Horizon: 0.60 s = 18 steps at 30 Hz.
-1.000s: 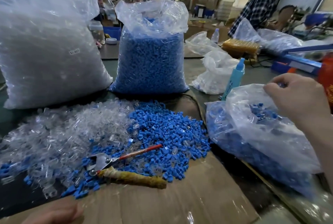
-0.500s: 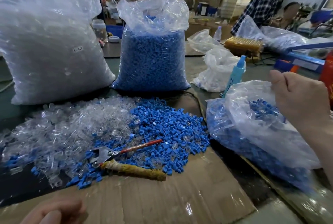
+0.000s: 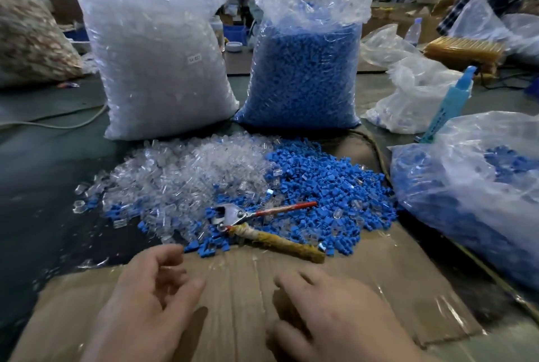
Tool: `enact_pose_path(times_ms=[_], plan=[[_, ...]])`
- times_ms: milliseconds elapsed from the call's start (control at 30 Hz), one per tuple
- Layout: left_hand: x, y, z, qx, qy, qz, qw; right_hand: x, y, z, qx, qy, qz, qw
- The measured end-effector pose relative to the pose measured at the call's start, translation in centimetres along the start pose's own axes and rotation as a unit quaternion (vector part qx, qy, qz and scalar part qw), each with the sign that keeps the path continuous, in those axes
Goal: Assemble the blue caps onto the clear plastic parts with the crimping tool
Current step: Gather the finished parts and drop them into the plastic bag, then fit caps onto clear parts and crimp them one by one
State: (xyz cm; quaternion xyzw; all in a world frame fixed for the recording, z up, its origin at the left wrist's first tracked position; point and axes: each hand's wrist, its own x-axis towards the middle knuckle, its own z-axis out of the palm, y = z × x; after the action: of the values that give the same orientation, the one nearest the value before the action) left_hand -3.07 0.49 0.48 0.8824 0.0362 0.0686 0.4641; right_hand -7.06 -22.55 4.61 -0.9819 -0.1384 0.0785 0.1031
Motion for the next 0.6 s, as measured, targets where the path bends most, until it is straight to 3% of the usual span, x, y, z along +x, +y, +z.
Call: enact_pose_path(times_ms=[100,167,467,600], plan=[[2.1,0.3,-1.6,0.292,-0.05,-0.015,0.955,3.0,-2.0,-0.2,-0.023,-0.052,0.045,0.997],[3.6,0.7,-2.0,0.359,-0.05,-0.026,0.932,4.7,-2.9,-0.1,-0.047,-0.043,0.052,0.997],[8.5,0.6,-0.7,0.327,-0.021,0.0,0.945,9.8,-4.6,1.6,-0.057,-0.015,0.084,0.995],[8.2,0.3,-0.6,0.296,-0.071,0.047,0.951,10.3,-4.9,1.8,-0.043,0.018,0.067,0.997]])
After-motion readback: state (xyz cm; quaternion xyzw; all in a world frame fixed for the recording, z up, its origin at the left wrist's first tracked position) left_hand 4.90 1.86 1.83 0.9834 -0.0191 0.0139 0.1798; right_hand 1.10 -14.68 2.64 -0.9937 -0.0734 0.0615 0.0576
